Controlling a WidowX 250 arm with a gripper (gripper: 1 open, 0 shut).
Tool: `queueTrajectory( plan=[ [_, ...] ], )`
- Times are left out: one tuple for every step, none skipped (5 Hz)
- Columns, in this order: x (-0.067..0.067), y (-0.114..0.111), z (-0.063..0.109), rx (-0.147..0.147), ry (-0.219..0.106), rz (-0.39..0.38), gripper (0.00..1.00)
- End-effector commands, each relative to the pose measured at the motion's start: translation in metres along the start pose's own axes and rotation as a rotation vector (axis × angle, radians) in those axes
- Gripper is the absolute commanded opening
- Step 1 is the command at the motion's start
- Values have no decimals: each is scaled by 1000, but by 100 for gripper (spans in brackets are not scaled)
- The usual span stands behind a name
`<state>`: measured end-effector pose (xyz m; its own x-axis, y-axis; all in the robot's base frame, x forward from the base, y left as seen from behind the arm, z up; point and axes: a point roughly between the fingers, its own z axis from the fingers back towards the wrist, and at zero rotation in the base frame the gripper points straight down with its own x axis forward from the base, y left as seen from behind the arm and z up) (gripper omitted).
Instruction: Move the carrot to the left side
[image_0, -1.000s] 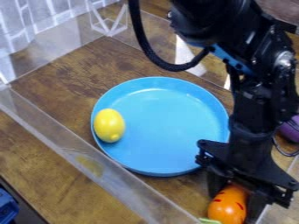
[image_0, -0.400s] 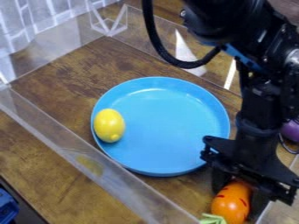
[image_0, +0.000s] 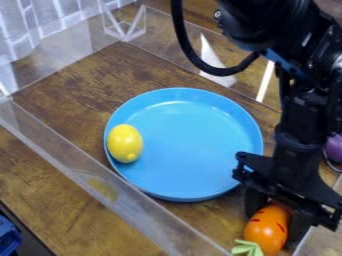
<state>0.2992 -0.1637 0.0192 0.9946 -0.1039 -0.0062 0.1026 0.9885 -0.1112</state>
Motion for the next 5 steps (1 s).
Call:
queueTrajectory(
  plan=[
    [-6, -14, -5, 6, 20, -77, 0],
    [-6, -17, -6, 10, 27, -95, 0],
    [-7, -19, -7, 14, 34, -110, 0],
    [-8, -21, -7, 17, 41, -124, 0],
    [-9, -22, -8, 20, 49, -138, 0]
  ],
)
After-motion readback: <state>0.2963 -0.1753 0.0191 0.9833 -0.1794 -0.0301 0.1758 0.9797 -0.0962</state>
